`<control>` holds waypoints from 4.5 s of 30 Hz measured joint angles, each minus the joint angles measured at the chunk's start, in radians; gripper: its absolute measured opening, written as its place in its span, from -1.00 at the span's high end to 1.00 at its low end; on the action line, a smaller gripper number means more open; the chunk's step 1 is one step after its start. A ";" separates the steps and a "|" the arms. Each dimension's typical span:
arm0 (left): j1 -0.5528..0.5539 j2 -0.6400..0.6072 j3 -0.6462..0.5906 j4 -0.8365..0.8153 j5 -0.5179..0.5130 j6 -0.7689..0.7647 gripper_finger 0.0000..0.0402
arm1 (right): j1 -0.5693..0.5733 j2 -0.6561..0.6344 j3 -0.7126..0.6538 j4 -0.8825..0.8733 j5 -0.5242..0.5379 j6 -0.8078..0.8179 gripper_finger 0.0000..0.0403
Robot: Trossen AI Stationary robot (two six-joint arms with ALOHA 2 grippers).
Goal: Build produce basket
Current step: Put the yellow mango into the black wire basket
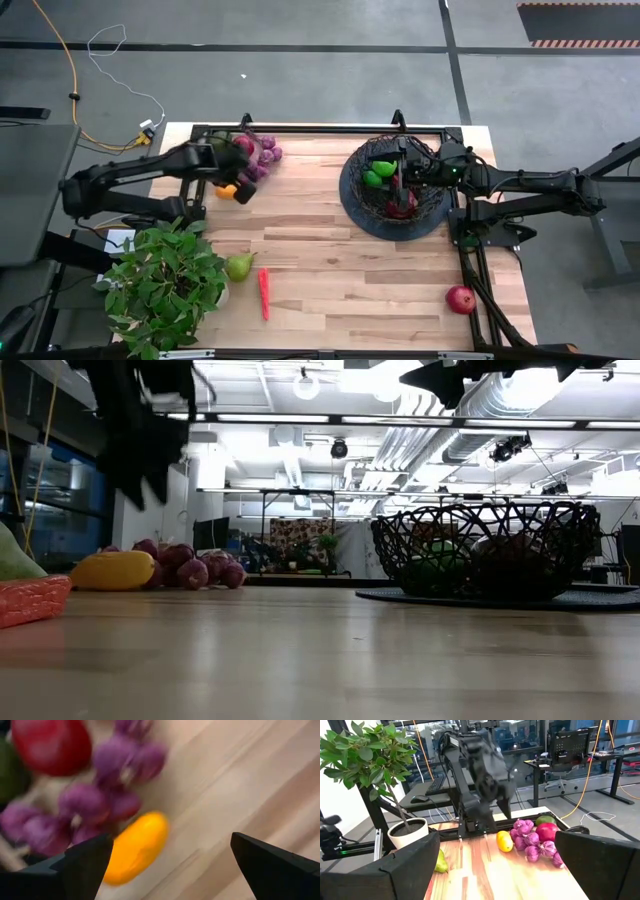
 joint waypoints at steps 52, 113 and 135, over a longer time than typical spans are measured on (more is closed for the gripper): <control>0.054 0.471 -0.078 0.072 -0.052 0.135 -0.28 | 0.000 0.000 -0.001 0.000 0.031 0.024 -0.88; -0.222 0.234 0.088 1.348 0.289 0.006 -0.32 | 0.046 0.227 -0.001 0.253 0.029 0.135 -0.88; -0.263 0.260 0.089 1.356 0.288 0.001 -0.32 | 0.070 0.561 0.328 0.126 -0.008 0.087 -0.88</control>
